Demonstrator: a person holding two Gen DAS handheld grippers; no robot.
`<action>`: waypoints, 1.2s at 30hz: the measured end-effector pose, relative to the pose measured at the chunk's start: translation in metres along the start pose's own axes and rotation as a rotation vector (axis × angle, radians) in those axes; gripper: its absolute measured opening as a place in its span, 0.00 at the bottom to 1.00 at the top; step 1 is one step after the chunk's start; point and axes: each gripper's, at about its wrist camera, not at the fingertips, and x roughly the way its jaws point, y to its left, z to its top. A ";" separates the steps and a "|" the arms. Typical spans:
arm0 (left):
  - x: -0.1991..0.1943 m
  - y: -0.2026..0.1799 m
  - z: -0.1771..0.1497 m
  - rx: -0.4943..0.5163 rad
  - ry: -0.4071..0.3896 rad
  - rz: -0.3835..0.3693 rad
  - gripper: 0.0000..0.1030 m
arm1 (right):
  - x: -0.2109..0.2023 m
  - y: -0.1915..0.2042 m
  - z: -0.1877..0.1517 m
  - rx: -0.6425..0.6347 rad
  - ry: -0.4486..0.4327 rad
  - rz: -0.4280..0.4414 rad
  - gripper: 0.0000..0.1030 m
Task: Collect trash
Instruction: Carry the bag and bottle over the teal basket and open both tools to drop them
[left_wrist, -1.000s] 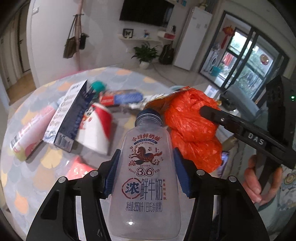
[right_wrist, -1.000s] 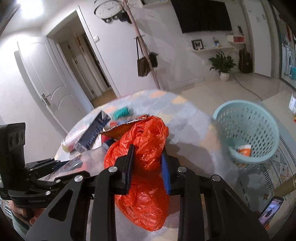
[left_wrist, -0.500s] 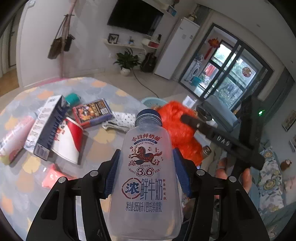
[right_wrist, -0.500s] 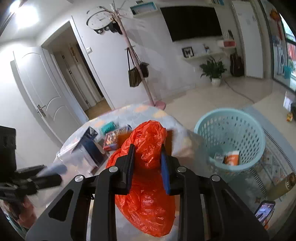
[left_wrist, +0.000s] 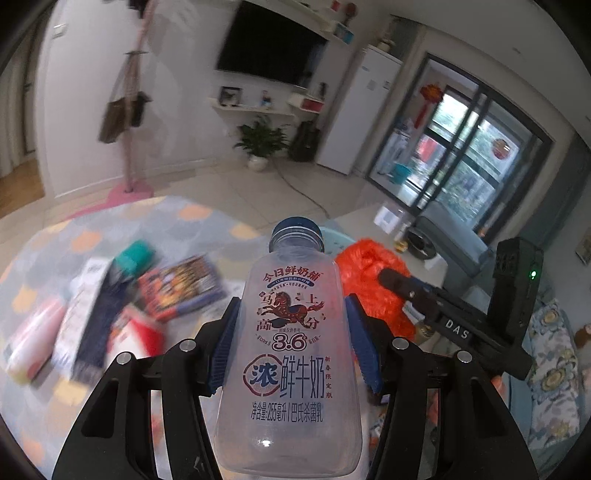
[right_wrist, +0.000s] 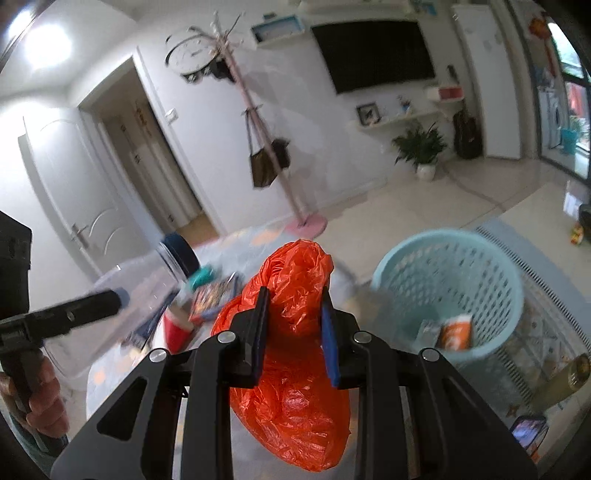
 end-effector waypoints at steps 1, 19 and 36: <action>0.010 -0.007 0.009 0.020 -0.002 -0.011 0.52 | -0.003 -0.007 0.007 0.006 -0.025 -0.024 0.22; 0.234 -0.071 0.068 0.074 0.217 -0.044 0.52 | 0.070 -0.160 0.021 0.239 -0.045 -0.470 0.22; 0.222 -0.078 0.055 0.100 0.170 -0.065 0.63 | 0.072 -0.194 0.002 0.334 -0.008 -0.468 0.50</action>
